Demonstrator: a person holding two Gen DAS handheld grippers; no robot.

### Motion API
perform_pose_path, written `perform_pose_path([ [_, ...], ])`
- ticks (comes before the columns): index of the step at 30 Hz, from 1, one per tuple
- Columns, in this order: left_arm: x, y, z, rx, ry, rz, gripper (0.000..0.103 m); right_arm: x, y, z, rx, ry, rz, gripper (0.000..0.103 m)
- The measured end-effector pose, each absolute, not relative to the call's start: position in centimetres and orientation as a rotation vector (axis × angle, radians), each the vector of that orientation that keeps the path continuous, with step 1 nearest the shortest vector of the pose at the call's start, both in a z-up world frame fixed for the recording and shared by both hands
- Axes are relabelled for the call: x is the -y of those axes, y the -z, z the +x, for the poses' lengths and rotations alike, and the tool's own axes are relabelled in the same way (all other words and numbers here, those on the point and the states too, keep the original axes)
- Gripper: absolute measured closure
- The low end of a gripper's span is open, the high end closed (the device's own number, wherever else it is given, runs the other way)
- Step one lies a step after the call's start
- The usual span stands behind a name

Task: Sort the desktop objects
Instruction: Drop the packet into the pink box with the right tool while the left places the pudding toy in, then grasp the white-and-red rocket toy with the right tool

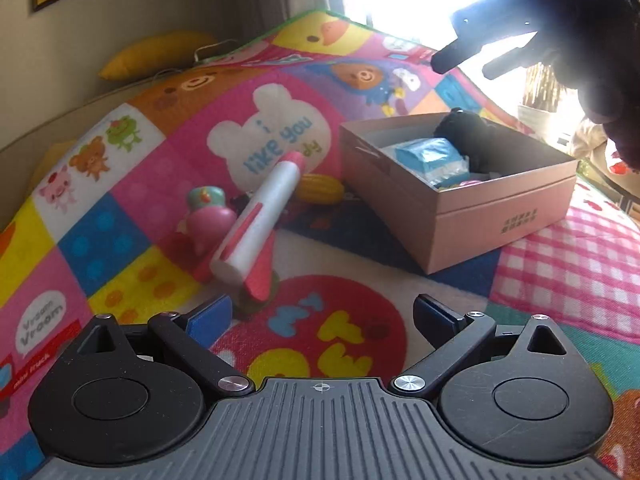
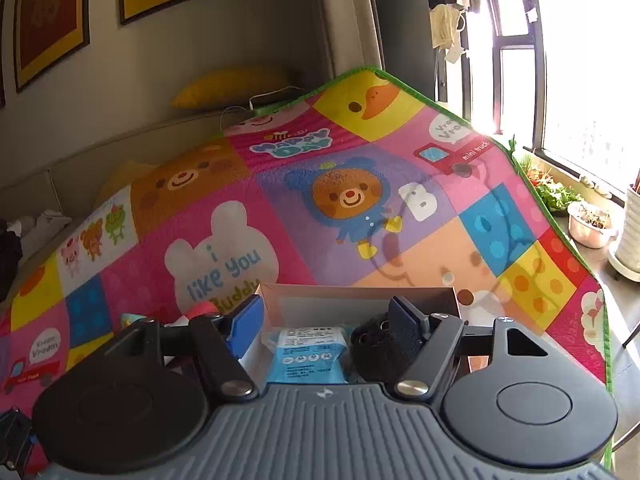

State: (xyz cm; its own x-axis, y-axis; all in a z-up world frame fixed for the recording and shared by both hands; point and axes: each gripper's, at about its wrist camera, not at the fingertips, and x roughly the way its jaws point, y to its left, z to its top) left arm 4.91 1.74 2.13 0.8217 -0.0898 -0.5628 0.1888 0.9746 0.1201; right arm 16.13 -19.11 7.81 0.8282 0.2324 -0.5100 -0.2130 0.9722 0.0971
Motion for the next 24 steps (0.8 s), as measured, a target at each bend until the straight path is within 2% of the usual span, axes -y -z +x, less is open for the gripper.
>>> perform_pose_path([
  [1, -2.1, -1.9, 4.9, -0.591, 0.135, 0.170, 0.003, 18.6, -7.8, 15.9, -0.556, -0.236, 0.015, 0.036],
  [3, -3.0, -1.5, 5.0, -0.593, 0.100, 0.149, 0.003, 17.2, -7.7, 15.8, -0.580, -0.261, -0.019, 0.048],
  [5, -4.0, -1.3, 5.1, -0.598, 0.071, 0.123, 0.003, 14.9, -7.5, 16.0, -0.626, -0.314, -0.027, 0.054],
  [11, -6.5, -1.7, 3.9, -0.590, 0.044, 0.108, 0.002, 6.5, -4.7, 19.2, -0.868, -0.473, 0.062, 0.054],
  [13, -7.5, -2.0, 3.4, -0.587, 0.032, 0.100, 0.002, 4.2, -3.4, 20.8, -0.916, -0.429, 0.084, 0.051],
  [15, -8.5, -2.2, 3.1, -0.584, 0.013, 0.085, 0.001, 2.1, -1.9, 22.4, -0.955, -0.367, 0.075, 0.043],
  [17, -9.6, -2.4, 2.7, -0.581, -0.005, 0.071, 0.001, 0.9, -0.5, 23.5, -0.974, -0.320, 0.073, 0.043],
  [18, -10.0, -2.5, 2.5, -0.579, -0.014, 0.066, 0.001, 0.6, 0.0, 23.7, -0.990, -0.327, 0.076, 0.058],
  [20, -11.0, -2.6, 2.3, -0.581, -0.037, 0.056, 0.001, 0.4, -0.1, 23.1, -0.988, -0.361, 0.083, 0.062],
  [21, -11.4, -2.6, 2.2, -0.584, -0.050, 0.048, 0.001, 0.4, -0.4, 22.4, -0.980, -0.382, 0.068, 0.070],
  [24, -12.3, -2.8, 2.3, -0.589, -0.081, 0.011, 0.001, 1.8, -2.2, 18.2, -0.936, -0.459, 0.007, 0.075],
])
